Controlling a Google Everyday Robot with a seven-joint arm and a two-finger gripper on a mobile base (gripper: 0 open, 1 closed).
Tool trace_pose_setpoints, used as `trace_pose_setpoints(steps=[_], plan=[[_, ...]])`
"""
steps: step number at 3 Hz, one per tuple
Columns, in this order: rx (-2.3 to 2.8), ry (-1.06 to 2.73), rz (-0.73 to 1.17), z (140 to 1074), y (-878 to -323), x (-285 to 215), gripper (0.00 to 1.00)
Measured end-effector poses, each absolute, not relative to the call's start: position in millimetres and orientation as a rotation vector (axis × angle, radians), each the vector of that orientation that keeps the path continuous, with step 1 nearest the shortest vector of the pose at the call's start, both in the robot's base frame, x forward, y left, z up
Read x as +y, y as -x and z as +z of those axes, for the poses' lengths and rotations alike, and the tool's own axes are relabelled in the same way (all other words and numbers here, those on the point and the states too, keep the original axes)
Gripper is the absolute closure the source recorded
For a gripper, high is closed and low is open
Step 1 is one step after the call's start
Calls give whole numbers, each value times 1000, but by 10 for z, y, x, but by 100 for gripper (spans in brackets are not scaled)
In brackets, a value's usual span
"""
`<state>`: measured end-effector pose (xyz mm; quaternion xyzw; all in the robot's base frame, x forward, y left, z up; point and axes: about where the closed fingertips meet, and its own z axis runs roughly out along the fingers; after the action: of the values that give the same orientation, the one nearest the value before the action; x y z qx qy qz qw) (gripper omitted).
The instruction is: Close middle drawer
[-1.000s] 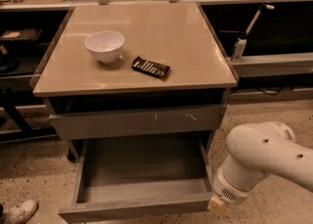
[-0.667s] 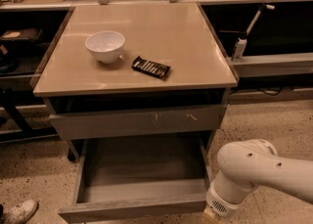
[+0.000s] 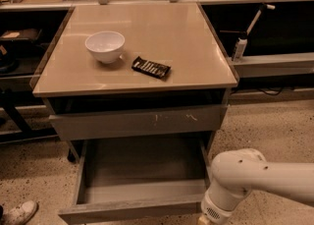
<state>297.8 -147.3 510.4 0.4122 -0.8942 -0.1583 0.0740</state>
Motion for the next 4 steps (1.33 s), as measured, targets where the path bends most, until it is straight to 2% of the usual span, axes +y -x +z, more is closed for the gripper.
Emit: trace_pose_setpoints(steps=[2, 4], plan=[[-2742, -1039, -442, 4228, -3051, -1367, 100], [-2819, -1017, -352, 4144, -3431, -1401, 100]])
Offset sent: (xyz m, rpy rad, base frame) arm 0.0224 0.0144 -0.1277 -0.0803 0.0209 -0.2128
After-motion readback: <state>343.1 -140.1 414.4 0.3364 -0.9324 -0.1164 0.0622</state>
